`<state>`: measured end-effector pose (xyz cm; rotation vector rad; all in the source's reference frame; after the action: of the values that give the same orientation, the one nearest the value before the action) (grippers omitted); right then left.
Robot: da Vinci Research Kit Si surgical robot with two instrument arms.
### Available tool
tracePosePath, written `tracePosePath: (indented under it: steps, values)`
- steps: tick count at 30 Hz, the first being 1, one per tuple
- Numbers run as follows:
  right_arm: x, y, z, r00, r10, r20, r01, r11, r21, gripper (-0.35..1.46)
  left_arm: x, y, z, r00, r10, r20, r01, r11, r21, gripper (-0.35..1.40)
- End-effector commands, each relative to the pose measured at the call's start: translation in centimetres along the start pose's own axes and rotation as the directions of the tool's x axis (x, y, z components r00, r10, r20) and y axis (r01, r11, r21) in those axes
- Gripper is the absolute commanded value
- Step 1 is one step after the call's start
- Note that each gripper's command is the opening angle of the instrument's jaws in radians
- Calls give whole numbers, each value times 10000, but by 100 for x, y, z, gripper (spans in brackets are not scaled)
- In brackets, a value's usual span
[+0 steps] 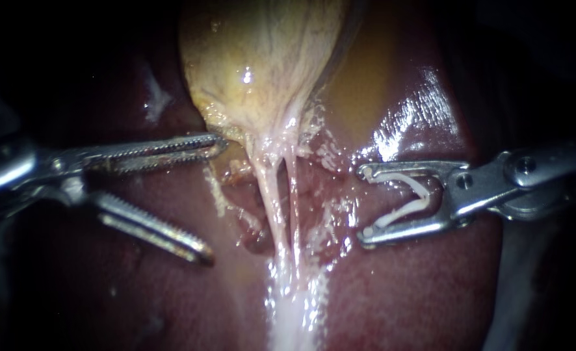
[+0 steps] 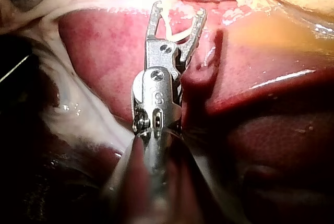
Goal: Grabbing gallbladder
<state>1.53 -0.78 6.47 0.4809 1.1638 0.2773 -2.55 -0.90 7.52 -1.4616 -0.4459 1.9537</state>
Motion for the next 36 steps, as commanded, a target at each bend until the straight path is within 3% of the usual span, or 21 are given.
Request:
tracePosePath:
  steps: [1, 10, 16, 22, 27, 32, 36]
  values:
    - [0, 0, 0, 10000, 2, 1, -2, 10000, -1, 49, 0, 0, 0, 10000, 0, 0, 0, 10000, 0, 123]
    - [0, 0, 0, 10000, 1, 1, -1, 10000, 1, 49, -1, -2, -1, 10000, 4, 0, -4, 10000, 0, 123]
    - [0, 0, 0, 10000, 1, 0, -1, 10000, 2, 49, -10, -15, -4, 9963, -855, 15, 855, 9963, 88, 120]
    - [0, 0, 0, 10000, 1, 0, -1, 10000, 2, 49, -32, -33, -1, 9810, -1938, 20, 1936, 9807, 273, 120]
    - [0, -1, 0, 10000, 1, 0, -1, 10000, 2, 49, -50, -48, 4, 9610, -2765, 89, 2760, 9604, 381, 118]
    - [0, -1, 0, 10000, 0, 0, 0, 10000, 5, 49, -60, -58, 8, 9444, -3283, 168, 3271, 9436, 502, 116]
    - [1, -1, 0, 10000, 0, 0, 0, 10000, 5, 49, -54, -64, 19, 9387, -3445, 127, 3433, 9375, 575, 115]
